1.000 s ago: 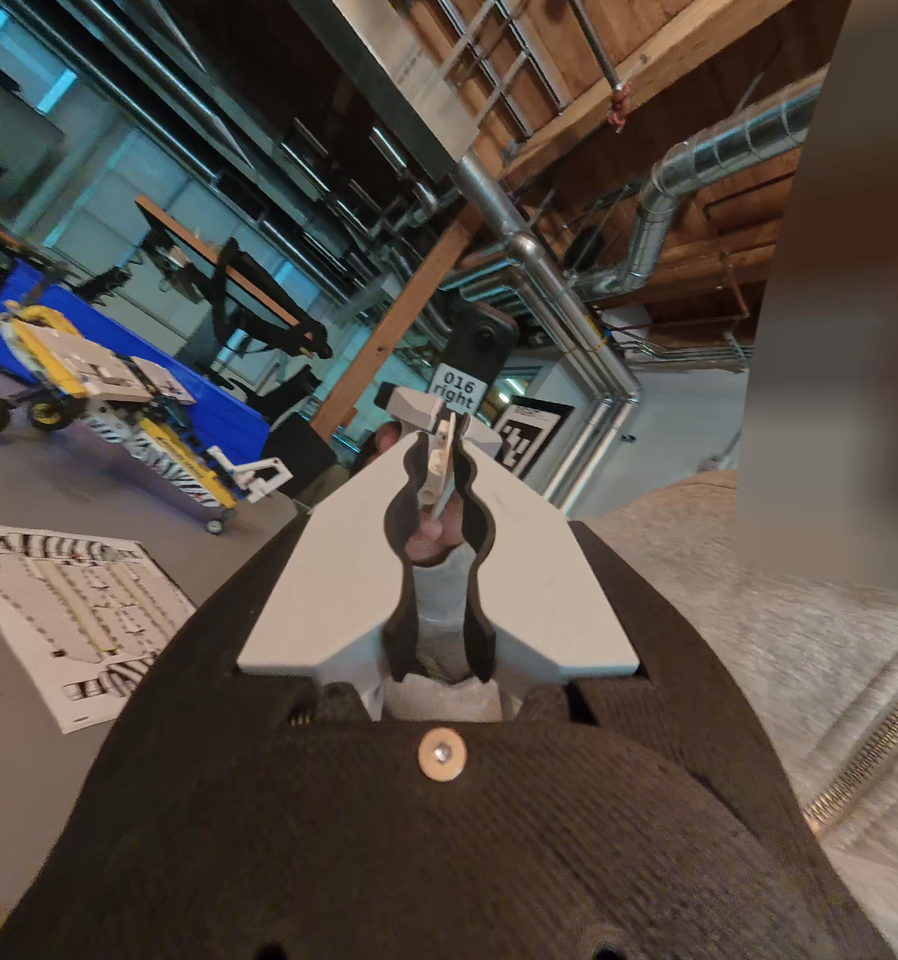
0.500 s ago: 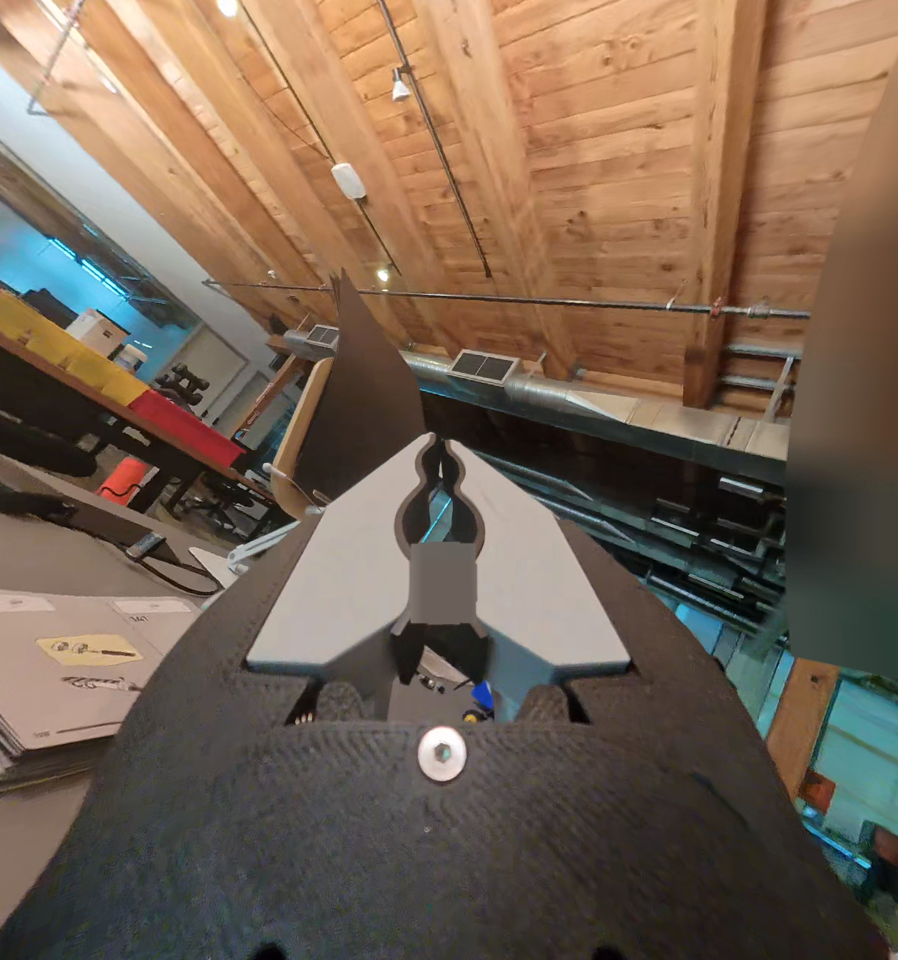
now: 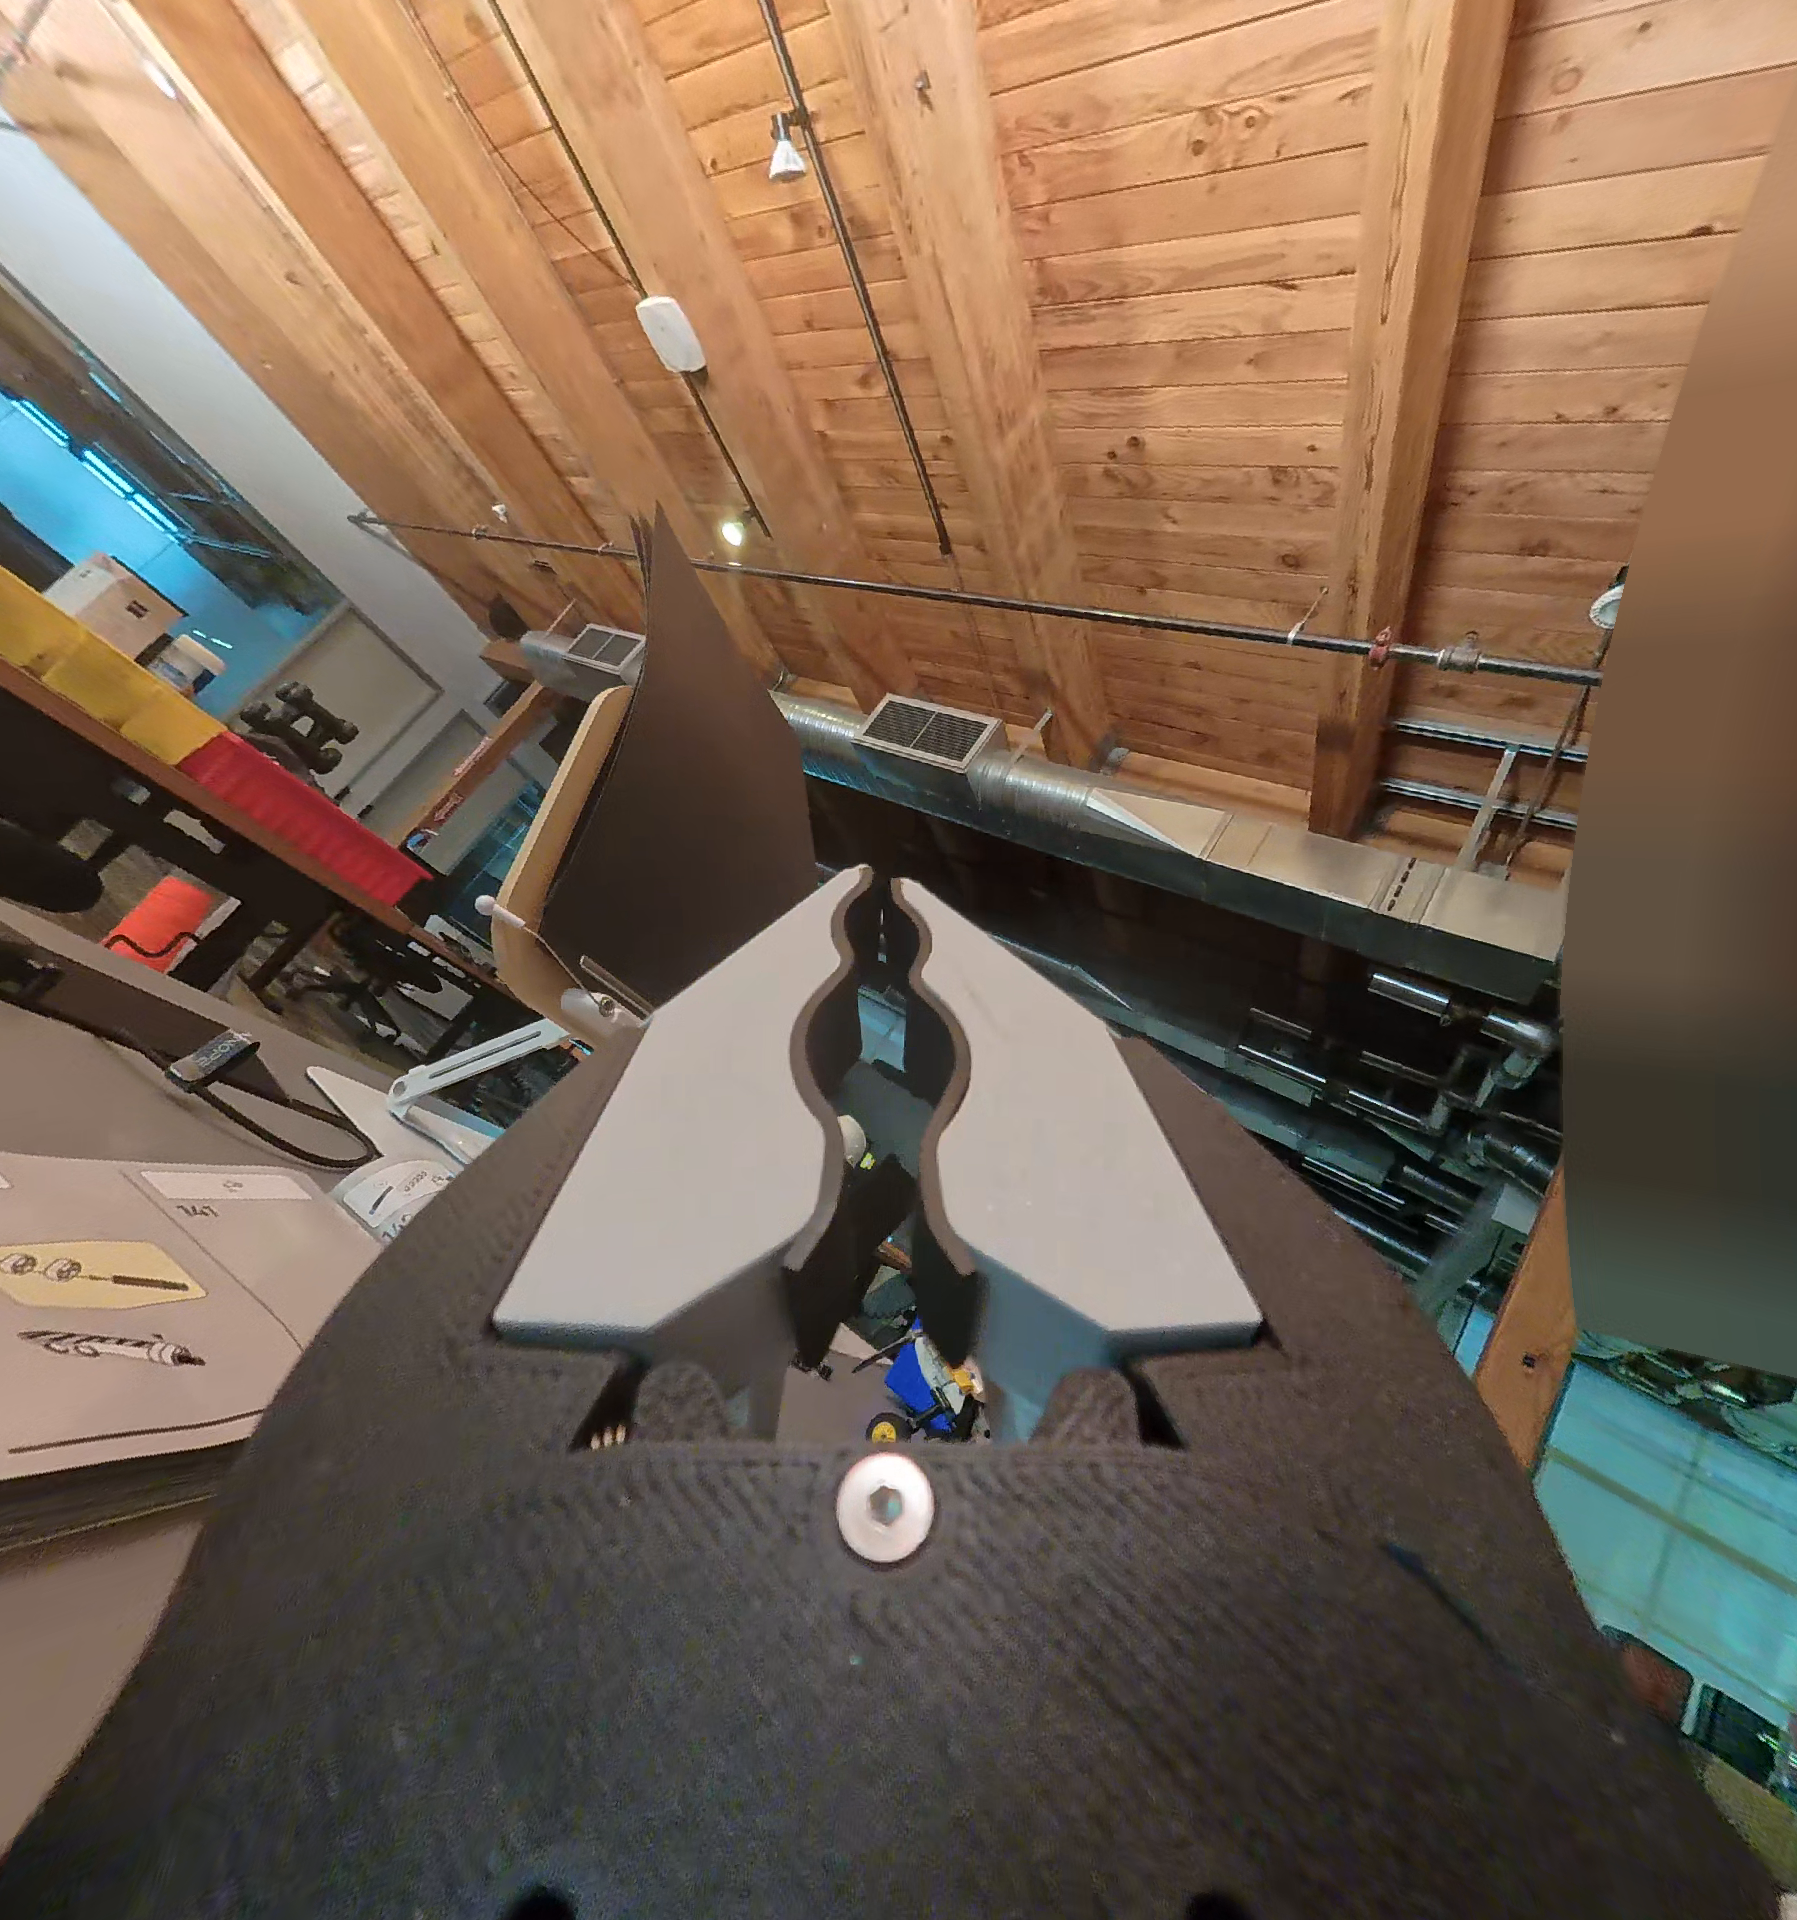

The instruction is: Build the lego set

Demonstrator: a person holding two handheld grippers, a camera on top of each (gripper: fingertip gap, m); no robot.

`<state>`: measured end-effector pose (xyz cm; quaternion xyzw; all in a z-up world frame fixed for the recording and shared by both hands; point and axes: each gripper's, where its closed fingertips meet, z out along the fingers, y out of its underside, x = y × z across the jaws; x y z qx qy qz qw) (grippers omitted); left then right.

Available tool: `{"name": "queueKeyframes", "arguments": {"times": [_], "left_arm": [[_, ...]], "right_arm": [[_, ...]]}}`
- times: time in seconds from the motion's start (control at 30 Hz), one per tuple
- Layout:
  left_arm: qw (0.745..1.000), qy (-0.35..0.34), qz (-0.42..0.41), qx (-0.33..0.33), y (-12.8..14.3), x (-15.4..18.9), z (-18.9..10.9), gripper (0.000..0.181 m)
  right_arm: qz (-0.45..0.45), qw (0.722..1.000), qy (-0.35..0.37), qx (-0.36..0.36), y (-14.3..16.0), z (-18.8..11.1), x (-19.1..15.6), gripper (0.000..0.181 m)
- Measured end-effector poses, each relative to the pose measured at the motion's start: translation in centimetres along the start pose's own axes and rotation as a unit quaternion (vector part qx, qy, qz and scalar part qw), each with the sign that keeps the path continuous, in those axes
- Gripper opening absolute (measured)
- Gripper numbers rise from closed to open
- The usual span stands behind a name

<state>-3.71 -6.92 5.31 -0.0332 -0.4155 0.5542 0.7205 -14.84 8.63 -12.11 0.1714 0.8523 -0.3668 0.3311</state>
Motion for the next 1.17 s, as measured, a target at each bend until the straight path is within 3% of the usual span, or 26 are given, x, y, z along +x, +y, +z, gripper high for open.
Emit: {"name": "queueKeyframes", "arguments": {"times": [0.17,0.3,0.5,0.77,0.9,1.07,1.17], "left_arm": [[1.0,0.001,-0.006,-0.013,0.3,0.0,0.2,0.0],[0.999,0.007,-0.021,-0.034,1.0,0.0,0.5,0.0],[0.999,0.008,-0.015,-0.04,1.1,0.2,0.6,0.0],[0.999,0.007,-0.031,-0.04,1.2,-0.1,0.5,0.0],[0.998,0.006,-0.045,-0.043,1.4,-0.3,0.5,0.0],[0.998,0.004,-0.048,-0.045,1.4,-0.3,0.6,0.0],[0.998,0.004,-0.049,-0.047,1.5,-0.3,0.6,0.0]], "right_arm": [[-0.053,0.997,0.042,0.048,-2.1,-1.6,1.2,0.033],[-0.154,0.982,0.054,0.091,-3.9,-2.6,1.3,0.044],[-0.376,0.917,0.033,0.133,-4.9,-2.8,-2.0,0.044],[-0.491,0.864,0.07,0.089,-2.8,-0.5,-2.7,0.04],[-0.486,0.869,0.054,0.066,-2.3,-0.2,-2.6,0.037],[-0.42,0.905,-0.003,0.075,-3.1,-0.9,-2.8,0.028],[-0.43,0.899,-0.016,0.076,-2.8,-1.1,-3.2,0.031]]}}
